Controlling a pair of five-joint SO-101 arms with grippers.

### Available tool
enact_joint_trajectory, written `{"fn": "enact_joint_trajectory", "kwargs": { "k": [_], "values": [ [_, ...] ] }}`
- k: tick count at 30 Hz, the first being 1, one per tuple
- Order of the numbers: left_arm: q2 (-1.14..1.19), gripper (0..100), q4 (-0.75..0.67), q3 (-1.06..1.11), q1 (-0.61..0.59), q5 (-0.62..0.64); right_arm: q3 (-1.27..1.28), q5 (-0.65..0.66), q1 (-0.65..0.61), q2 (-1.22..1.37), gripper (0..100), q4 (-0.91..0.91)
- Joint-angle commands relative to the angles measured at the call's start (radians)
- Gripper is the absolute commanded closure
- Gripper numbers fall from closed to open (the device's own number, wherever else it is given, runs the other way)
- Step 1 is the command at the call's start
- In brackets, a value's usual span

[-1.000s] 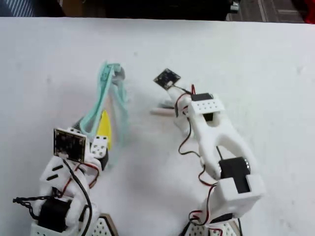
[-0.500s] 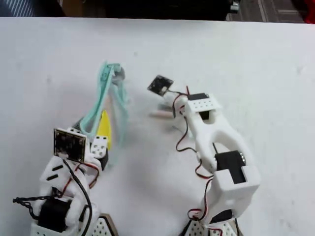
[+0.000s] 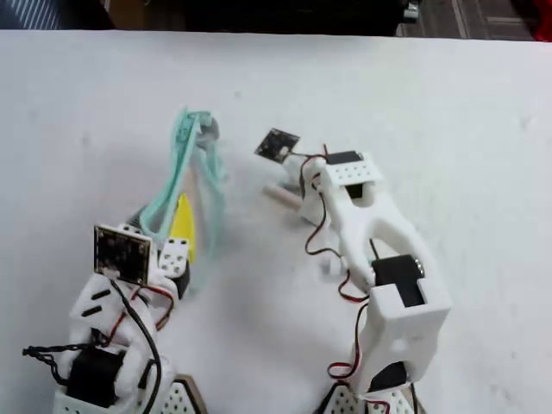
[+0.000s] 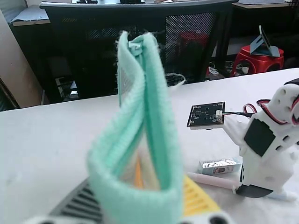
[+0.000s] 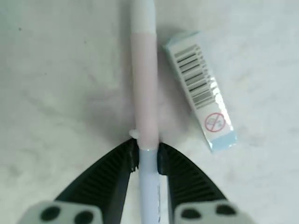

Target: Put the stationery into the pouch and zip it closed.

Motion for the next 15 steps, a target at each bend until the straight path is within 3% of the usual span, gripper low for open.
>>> {"fn": "enact_joint_trajectory", "kwargs": {
  "k": [1,15],
  "values": [
    [-0.013,98,-0.043,-0.014,-0.002,0.006,-0.002,0.005,-0.016,0.004,98.1,0.036],
    [-0.013,98,-0.015,-0.020,0.073,0.002,-0.005,-0.031,0.005,0.002,98.1,0.041]
  ]
}}
